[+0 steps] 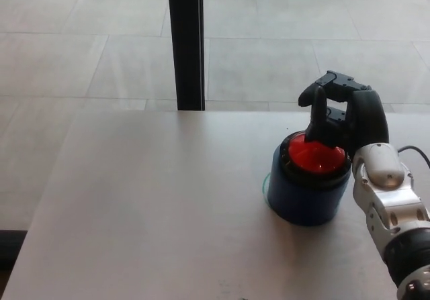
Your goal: The robot uses its right hand to press the red button kept in the middle of the desk
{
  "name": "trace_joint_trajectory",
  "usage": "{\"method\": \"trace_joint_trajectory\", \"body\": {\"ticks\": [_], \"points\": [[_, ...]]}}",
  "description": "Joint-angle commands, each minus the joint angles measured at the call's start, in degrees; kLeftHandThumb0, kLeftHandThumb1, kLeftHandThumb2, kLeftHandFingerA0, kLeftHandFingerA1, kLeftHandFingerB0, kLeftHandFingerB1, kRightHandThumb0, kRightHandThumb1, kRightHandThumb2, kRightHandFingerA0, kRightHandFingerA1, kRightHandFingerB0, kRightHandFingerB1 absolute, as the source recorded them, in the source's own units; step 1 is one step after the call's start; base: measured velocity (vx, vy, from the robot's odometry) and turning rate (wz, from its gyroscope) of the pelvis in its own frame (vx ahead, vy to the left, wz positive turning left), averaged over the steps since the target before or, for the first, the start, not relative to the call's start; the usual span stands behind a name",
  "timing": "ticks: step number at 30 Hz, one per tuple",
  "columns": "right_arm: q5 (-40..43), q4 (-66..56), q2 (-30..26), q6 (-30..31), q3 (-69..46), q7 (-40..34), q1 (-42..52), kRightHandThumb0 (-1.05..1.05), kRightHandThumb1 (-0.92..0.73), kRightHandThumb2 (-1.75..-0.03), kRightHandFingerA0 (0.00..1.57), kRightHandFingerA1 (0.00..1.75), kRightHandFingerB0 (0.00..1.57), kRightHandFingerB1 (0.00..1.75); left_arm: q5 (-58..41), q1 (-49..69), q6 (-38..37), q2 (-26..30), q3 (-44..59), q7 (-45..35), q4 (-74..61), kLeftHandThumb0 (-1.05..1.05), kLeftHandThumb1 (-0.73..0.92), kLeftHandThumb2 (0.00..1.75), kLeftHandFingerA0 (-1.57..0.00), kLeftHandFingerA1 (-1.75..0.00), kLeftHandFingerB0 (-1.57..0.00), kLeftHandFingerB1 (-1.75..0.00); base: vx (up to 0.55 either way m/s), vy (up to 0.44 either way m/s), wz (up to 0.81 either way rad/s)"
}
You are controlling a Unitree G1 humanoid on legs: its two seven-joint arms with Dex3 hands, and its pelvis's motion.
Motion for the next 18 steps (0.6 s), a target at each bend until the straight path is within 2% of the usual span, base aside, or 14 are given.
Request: {"method": "trace_joint_trajectory", "body": {"ticks": [1, 2, 4, 8, 9, 10, 11, 12, 13, 14, 17, 18], "points": [[-2.6, 3.0, -1.7, 3.9, 1.1, -0.1, 0.3, -0.23, -0.51, -1.11, 1.13, 1.75, 0.75, 1.46, 0.3, 0.3, -0.2, 1.3, 0.1, -0.2, -0.7, -0.3, 0.29, 1.49, -0.85, -1.19, -0.73, -1.07, 0.0, 0.0, 0.0], [-2.3, 2.7, -2.1, 3.9, 0.9, 0.1, -0.9, -0.26, -0.52, -1.14, 0.97, 1.75, 0.79, 1.57, 0.9, 0.2, -1.0, 1.3, -0.5, -0.4, -0.1, -0.32, 0.27, 1.49, -0.85, -1.18, -0.72, -1.06, 0.0, 0.0, 0.0], [-2.1, 2.9, -2.5, 3.9, 0.7, 0.3, -2.7, -0.29, -0.49, -1.15, 0.96, 1.75, 0.79, 1.59, 0.3, 0.2, -0.7, 1.3, -0.2, -1.0, -0.1, -0.3, 0.3, 1.49, -0.84, -1.19, -0.72, -1.06, 0.0, 0.0, 0.0], [-2.0, 2.5, -2.5, 5.4, 0.2, -0.2, -6.6, -0.25, -0.49, -1.18, 0.96, 1.75, 0.79, 1.52, 0.1, 0.2, -0.2, 1.2, 0.0, -0.9, -0.5, -0.29, 0.28, 1.52, -0.92, -1.24, -0.69, -1.05, 0.0, 0.0, 0.0], [-1.1, 2.4, -2.2, 5.9, -0.6, 0.0, -7.6, -0.34, -0.5, -1.13, 1.2, 1.37, 0.94, 1.21, 0.0, 0.3, 0.1, 1.1, 0.1, -0.6, -0.7, -0.28, 0.3, 1.51, -0.9, -1.24, -0.7, -1.06, 0.0, 0.0, 0.0], [0.3, 2.4, -1.9, 6.2, -1.8, 0.5, -8.7, -0.35, -0.51, -1.11, 1.18, 1.36, 0.93, 1.19, 0.2, 0.4, 0.0, 1.2, 0.0, -0.5, -0.7, -0.3, 0.3, 1.5, -0.85, -1.2, -0.69, -1.05, 0.0, 0.0, 0.0], [0.3, 2.4, -1.9, 5.8, -2.0, 0.8, -9.0, -0.35, -0.51, -1.11, 1.18, 1.36, 0.93, 1.19, 0.3, 0.5, -0.3, 1.2, -0.2, -1.0, -0.7, -0.3, 0.3, 1.5, -0.85, -1.2, -0.69, -1.05, 0.0, 0.0, 0.0], [0.6, 2.3, -2.0, 5.3, -2.7, 1.4, -9.7, -0.27, -0.53, -1.12, 0.94, 1.75, 0.79, 1.47, 0.2, 0.5, -0.3, 1.1, -0.1, -0.9, -0.7, -0.3, 0.3, 1.51, -0.86, -1.22, -0.71, -1.07, 0.0, 0.0, 0.0], [1.3, 2.1, -2.2, 4.4, -3.5, 2.3, -11.2, -0.28, -0.51, -1.16, 0.97, 1.75, 0.81, 1.45, -0.1, 0.3, -0.2, 0.9, 0.2, -0.9, -0.6, -0.31, 0.28, 1.51, -0.88, -1.23, -0.72, -1.08, 0.0, 0.0, 0.0], [2.7, 2.2, -2.4, 3.5, -5.2, 3.0, -13.5, -0.28, -0.46, -1.22, 0.97, 1.75, 0.82, 1.49, 0.1, 0.3, -0.4, 1.0, 0.0, -1.2, -0.3, -0.31, 0.29, 1.5, -0.84, -1.21, -0.71, -1.07, 0.0, 0.0, 0.0], [3.1, 2.1, -2.8, 3.4, -7.0, 3.3, -15.8, -0.27, -0.45, -1.24, 0.99, 1.75, 0.84, 1.45, 0.3, 0.3, -0.5, 0.9, -0.3, -1.3, -0.1, -0.31, 0.3, 1.5, -0.85, -1.21, -0.71, -1.07, 0.0, 0.0, 0.0], [3.3, 2.1, -3.2, 3.8, -7.7, 3.0, -17.1, -0.28, -0.45, -1.24, 1.03, 1.75, 0.86, 1.39, 0.4, 0.3, -0.4, 0.9, -0.2, -0.9, 0.0, -0.35, 0.39, 1.26, -0.96, -1.1, -0.77, -0.97, 0.0, 0.0, 0.0]]}}
